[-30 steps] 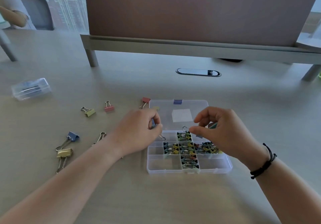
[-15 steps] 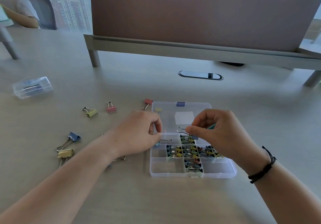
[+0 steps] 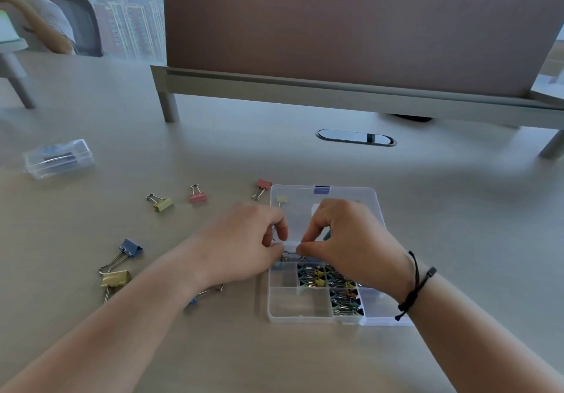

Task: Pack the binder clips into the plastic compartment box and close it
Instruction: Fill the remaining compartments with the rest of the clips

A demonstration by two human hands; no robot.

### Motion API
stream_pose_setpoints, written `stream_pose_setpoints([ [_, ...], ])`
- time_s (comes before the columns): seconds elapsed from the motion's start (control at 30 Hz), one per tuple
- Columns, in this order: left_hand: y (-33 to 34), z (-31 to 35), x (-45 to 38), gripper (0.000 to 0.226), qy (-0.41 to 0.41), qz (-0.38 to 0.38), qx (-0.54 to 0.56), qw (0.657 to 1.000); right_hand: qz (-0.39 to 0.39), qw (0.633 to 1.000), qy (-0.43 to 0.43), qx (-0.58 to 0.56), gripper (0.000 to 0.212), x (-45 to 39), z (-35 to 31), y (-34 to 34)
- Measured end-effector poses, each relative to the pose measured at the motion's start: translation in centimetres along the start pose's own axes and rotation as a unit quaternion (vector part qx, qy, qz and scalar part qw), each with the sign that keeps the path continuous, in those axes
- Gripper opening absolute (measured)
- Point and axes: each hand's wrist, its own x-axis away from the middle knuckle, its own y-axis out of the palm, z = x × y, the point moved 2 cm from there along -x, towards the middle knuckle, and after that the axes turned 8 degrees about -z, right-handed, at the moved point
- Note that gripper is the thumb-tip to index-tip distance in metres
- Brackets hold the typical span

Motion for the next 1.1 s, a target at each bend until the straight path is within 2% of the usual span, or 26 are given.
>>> stream_pose_setpoints([
  [0.2,-0.2,0.2,0.1,0.007,-0.002,0.006,0.015,1.0,0.025,0.999,-0.019,0.037,0.017,0.6,0.3,-0.2],
  [0.27,-0.4,0.5,0.1,0.006,0.009,0.027,0.055,0.998,0.07,0.996,-0.031,-0.035,0.02,0.9,0.0,-0.5],
  [0.33,-0.6,1.0,0.4,0.008,0.041,0.055,0.115,0.991,0.102,0.981,-0.038,-0.159,0.024,1.2,-0.4,-0.8],
  [0.4,-0.9,2.0,0.8,0.014,0.099,0.067,0.169,0.978,0.085,0.958,-0.036,-0.271,0.03,1.5,-0.9,-1.0],
  [0.5,-0.8,3.4,1.4,0.026,0.193,0.059,0.216,0.955,0.046,0.956,-0.051,-0.287,0.044,1.9,-2.1,-0.9],
  [0.57,-0.7,3.5,1.3,0.031,0.215,0.04,0.233,0.948,0.039,0.961,-0.057,-0.267,0.061,1.8,-2.4,-0.8],
  [0.67,-0.8,3.4,1.2,0.034,0.208,0.023,0.23,0.95,0.022,0.968,-0.033,-0.25,0.079,1.5,-2.1,-0.7],
  [0.8,-0.8,3.8,1.5,0.02,0.207,-0.013,0.214,0.955,0.003,0.97,-0.015,-0.242,0.09,1.4,-2.0,-0.3],
  [0.97,-1.0,3.6,1.5,0.017,0.16,-0.028,0.205,0.965,-0.011,0.972,-0.01,-0.234,0.085,1.5,-2.0,0.0],
  [1.1,-2.0,2.7,1.4,0.02,0.064,-0.032,0.171,0.983,0.073,0.968,0.027,-0.239,0.072,1.1,-1.2,-0.5],
])
